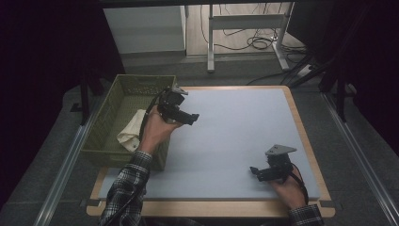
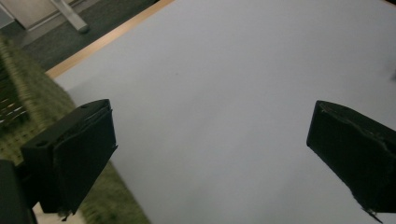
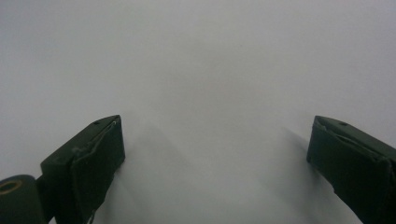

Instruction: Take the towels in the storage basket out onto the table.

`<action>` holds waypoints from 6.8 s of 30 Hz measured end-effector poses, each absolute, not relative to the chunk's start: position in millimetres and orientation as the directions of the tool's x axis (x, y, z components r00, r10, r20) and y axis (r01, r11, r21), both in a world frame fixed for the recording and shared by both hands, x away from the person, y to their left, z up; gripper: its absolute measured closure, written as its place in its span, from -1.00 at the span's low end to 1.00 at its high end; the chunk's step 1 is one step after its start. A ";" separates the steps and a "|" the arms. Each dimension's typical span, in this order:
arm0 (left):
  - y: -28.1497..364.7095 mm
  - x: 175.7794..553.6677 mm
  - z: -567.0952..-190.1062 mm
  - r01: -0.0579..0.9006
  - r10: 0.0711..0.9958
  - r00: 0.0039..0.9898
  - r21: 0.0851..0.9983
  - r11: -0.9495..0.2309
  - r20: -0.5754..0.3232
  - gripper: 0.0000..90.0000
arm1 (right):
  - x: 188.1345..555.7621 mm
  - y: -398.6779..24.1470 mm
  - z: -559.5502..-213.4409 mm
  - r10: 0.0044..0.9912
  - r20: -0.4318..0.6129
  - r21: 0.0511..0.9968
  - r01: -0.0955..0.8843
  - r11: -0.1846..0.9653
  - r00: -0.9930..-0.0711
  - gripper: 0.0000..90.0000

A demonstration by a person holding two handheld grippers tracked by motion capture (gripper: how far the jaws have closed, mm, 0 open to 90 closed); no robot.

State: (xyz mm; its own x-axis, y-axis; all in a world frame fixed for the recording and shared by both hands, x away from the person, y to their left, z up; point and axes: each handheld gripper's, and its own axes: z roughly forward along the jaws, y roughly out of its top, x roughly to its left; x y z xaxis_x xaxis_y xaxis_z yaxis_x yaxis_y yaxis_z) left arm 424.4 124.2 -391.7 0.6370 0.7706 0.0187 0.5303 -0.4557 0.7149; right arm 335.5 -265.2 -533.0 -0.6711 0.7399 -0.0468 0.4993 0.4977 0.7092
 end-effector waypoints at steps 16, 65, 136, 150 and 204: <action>193.6 433.8 -394.7 0.609 0.848 0.529 0.681 -0.406 0.033 -0.98 | 335.5 -265.3 -532.9 0.740 -0.046 0.709 0.500 0.498 -0.671 -0.91; 265.3 476.4 -503.1 0.933 0.944 0.328 0.166 -0.320 -0.025 0.60 | 335.5 -265.3 -533.0 0.740 -0.047 0.709 0.499 0.498 -0.671 -0.91; 222.2 412.8 -340.6 0.645 0.822 0.567 0.652 -0.398 -0.059 0.72 | 335.5 -265.2 -533.0 0.740 -0.047 0.709 0.500 0.498 -0.671 -0.91; 168.8 423.3 -345.1 0.604 0.765 0.640 0.664 -0.441 -0.074 0.71 | 335.5 -265.2 -533.0 0.739 -0.047 0.709 0.499 0.499 -0.672 -0.91; 51.6 419.5 -499.8 0.595 0.697 0.705 0.647 -0.477 -0.135 -0.08 | 335.4 -265.3 -532.8 0.740 -0.045 0.707 0.502 0.498 -0.671 -0.91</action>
